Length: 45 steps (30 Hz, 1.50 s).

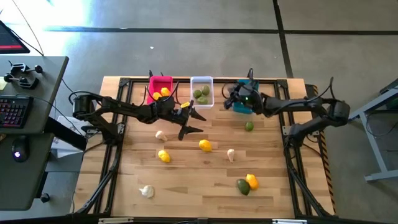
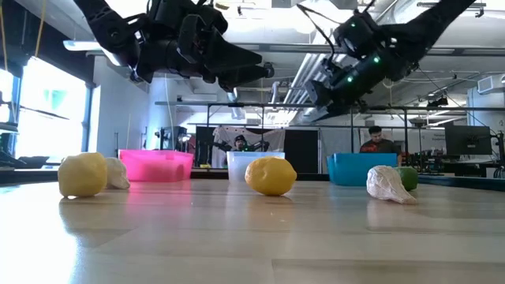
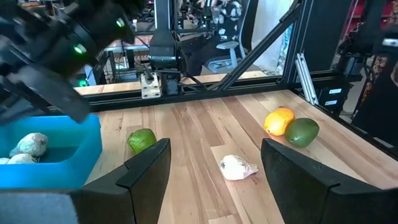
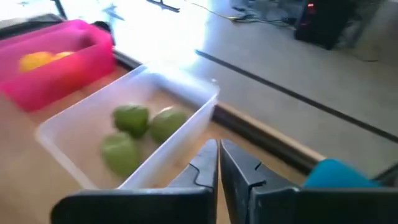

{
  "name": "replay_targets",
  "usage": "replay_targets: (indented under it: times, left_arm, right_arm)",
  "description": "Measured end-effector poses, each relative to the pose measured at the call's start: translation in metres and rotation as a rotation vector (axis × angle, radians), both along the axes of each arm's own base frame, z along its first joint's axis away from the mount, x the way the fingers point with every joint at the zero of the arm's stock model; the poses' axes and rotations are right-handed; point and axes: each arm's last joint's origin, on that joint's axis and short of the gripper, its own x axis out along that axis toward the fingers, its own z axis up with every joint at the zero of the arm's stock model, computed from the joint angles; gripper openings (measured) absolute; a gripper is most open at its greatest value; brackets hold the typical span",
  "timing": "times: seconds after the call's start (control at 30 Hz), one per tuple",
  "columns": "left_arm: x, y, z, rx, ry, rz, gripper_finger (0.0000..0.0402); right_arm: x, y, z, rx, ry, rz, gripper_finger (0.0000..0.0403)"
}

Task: Sort produce into baskets
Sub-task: Put the lime into the transparent bin

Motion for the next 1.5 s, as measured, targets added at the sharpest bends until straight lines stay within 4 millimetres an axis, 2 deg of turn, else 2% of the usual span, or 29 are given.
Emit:
replay_targets:
  times: [0.23, 0.47, 0.73, 0.97, 1.2, 1.5]
  left_arm:
    - [0.0, 0.0, -0.002, -0.029, 0.027, 0.01, 0.0236]
    - [0.001, -0.007, -0.001, 0.041, 0.004, -0.031, 0.0236]
    - [0.003, -0.018, 0.008, 0.055, -0.095, -0.097, 0.0236]
    - [0.003, -0.018, 0.004, 0.036, -0.083, -0.086, 0.0227]
    - [0.006, -0.016, -0.01, 0.031, -0.06, -0.084, 0.0176]
    - [0.01, -0.017, -0.018, 0.023, -0.061, -0.086, 0.0091]
  right_arm:
    - [-0.015, 0.018, -0.034, 0.083, -0.11, 0.091, 0.0001]
    - [-0.03, 0.041, -0.054, 0.137, -0.072, 0.029, 0.0]
    - [-0.035, 0.068, -0.047, 0.161, -0.04, 0.045, 0.0]
    - [-0.037, 0.096, -0.045, 0.206, 0.027, 0.059, 0.0]
    - [-0.033, 0.127, -0.027, 0.239, 0.153, 0.076, 0.0]
    - [-0.032, 0.163, -0.007, 0.291, 0.167, 0.161, 0.0]
